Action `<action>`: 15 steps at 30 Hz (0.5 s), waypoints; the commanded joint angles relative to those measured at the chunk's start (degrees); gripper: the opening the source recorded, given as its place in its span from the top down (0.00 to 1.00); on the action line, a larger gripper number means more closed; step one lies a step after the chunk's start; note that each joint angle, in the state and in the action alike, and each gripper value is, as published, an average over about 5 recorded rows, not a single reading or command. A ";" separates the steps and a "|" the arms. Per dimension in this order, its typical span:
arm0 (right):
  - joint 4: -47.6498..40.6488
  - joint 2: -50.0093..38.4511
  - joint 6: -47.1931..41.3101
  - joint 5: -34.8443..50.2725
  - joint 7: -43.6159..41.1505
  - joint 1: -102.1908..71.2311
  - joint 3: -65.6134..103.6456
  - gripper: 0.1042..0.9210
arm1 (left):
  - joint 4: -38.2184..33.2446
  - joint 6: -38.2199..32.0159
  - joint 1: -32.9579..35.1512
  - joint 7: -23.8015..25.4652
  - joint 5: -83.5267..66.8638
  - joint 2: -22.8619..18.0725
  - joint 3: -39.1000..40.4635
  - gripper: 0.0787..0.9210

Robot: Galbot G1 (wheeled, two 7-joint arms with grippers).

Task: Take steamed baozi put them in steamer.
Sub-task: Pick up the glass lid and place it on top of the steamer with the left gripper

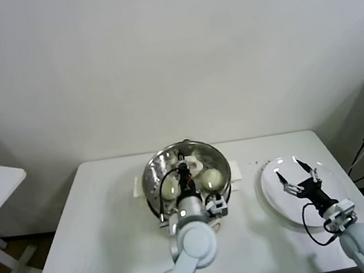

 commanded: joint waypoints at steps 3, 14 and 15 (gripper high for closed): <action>0.09 0.13 -0.09 -0.04 -0.06 0.14 -0.06 0.12 | 0.48 2.56 0.38 -0.01 0.09 -0.39 -0.14 0.91; 0.12 0.24 -0.11 0.12 -0.74 0.06 -0.10 0.12 | 0.85 2.60 0.23 -1.14 -0.60 0.12 -0.18 0.91; 0.12 0.23 -0.11 0.13 -0.76 0.05 -0.08 0.12 | 0.88 2.58 0.25 -1.19 -0.61 0.11 -0.17 0.91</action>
